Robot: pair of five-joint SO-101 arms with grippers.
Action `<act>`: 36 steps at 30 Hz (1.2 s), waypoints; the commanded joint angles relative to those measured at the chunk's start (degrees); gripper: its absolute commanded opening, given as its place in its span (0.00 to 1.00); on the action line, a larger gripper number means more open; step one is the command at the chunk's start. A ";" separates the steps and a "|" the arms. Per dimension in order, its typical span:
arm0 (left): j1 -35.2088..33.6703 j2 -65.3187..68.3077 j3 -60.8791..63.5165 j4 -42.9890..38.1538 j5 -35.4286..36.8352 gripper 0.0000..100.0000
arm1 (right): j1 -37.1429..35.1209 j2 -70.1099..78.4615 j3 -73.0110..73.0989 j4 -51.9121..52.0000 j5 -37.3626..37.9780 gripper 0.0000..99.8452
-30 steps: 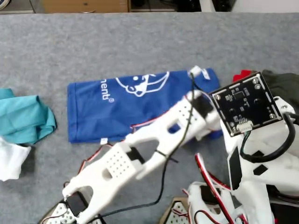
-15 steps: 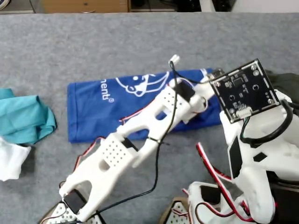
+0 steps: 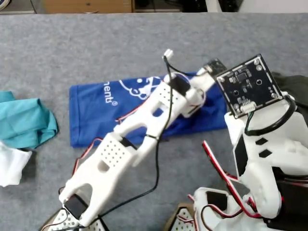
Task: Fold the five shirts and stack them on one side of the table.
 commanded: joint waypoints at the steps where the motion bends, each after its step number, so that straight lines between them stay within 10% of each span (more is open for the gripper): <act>1: -1.49 -0.57 -2.46 -1.05 -0.97 0.16 | 0.75 0.31 0.13 -0.79 0.44 0.04; 36: -1.32 -0.48 -15.21 21.19 -0.53 0.16 | 0.75 0.22 -0.04 -0.62 0.09 0.04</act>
